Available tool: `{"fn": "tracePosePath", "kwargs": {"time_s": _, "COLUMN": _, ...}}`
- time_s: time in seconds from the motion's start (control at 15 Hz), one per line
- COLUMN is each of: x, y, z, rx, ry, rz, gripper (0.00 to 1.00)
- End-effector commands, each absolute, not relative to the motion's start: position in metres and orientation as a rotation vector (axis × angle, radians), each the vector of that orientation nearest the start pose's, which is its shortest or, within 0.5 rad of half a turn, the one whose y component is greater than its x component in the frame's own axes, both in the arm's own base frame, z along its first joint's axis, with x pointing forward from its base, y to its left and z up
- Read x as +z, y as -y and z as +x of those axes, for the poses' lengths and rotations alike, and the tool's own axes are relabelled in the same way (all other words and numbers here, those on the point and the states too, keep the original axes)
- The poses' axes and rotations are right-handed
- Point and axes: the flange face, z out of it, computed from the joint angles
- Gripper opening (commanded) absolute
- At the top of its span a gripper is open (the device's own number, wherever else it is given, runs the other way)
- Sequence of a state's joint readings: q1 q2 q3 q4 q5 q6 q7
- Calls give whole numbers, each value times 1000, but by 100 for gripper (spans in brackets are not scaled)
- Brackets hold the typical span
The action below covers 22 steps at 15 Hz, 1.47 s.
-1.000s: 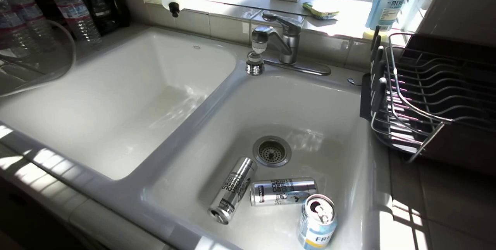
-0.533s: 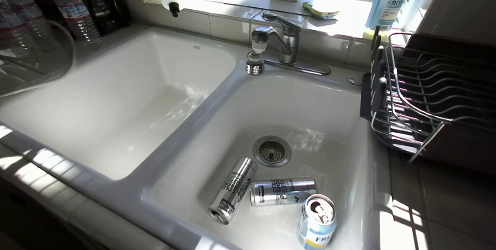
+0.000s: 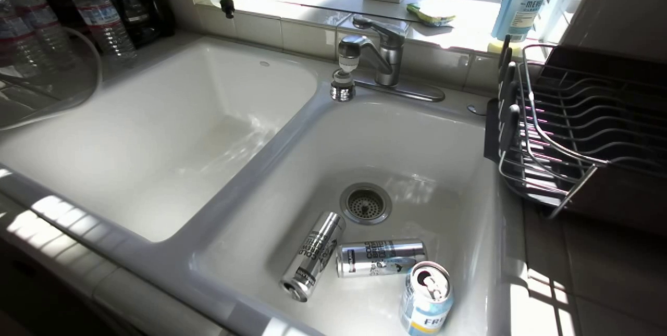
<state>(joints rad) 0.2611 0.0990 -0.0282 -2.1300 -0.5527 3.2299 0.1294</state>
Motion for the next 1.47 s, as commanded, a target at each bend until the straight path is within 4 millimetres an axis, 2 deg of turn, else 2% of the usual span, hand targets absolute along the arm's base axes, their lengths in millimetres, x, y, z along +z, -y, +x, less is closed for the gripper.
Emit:
{"fn": "tracePosePath", "kwargs": {"time_s": 0.0, "x": 466, "y": -186, "z": 548, "rx": -1609, "ry": 966, "rz": -2500, "gripper": 32}}
{"fn": "tracePosePath", "kwargs": {"time_s": 0.27, "x": 458, "y": -162, "z": 527, "rx": -1696, "ry": 858, "rz": -2395, "gripper": 32}}
{"fn": "tracePosePath", "kwargs": {"time_s": 0.53, "x": 451, "y": -148, "z": 519, "rx": -1711, "ry": 778, "rz": -2359, "gripper": 32}}
{"fn": "tracePosePath", "kwargs": {"time_s": 1.4, "x": 437, "y": -152, "z": 503, "rx": -1571, "ry": 689, "rz": -2323, "gripper": 32}}
